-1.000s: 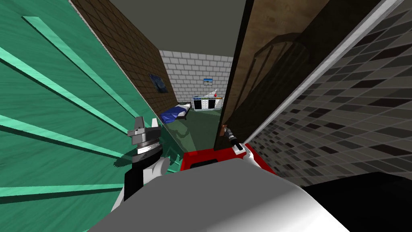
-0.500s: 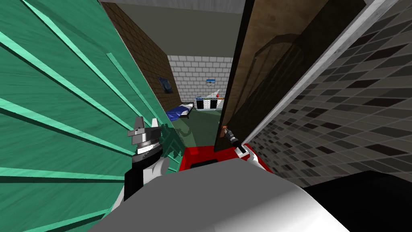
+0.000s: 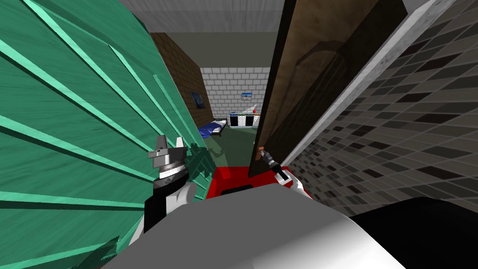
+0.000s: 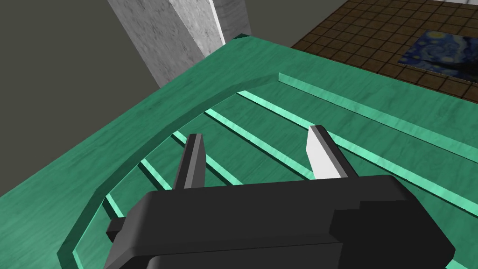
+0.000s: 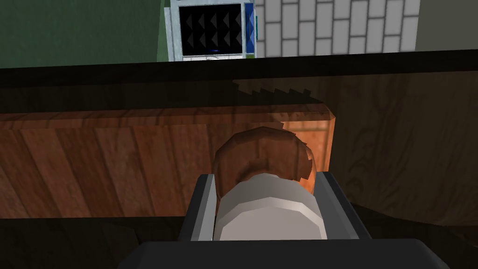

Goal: Pull the door open

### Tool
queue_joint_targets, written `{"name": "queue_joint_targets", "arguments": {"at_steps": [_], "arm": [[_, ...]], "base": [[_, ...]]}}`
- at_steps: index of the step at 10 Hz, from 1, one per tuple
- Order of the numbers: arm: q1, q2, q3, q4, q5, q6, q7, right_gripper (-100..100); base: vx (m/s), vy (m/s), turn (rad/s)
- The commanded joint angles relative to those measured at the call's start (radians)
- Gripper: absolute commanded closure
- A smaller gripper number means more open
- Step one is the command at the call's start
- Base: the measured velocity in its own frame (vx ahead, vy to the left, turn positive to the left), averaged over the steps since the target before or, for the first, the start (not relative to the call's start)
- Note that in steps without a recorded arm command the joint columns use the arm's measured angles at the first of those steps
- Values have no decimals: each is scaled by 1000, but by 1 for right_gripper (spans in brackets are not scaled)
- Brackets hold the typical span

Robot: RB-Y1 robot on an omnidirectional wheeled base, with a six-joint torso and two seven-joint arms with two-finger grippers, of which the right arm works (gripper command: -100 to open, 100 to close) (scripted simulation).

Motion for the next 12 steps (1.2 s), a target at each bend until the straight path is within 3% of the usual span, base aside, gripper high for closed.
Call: {"name": "queue_joint_targets", "arguments": {"at_steps": [1,7,8,12], "arm": [[16,-18,5,-2,4,-27,-17,100],[64,-85,19,-5,15,-115,-75,100],[58,-77,18,-3,14,-105,-67,100],[73,-112,27,19,23,-168,-98,100]], "base": [[-181,-81,135],[-195,-95,102],[-91,-48,20],[-207,-104,151]]}}
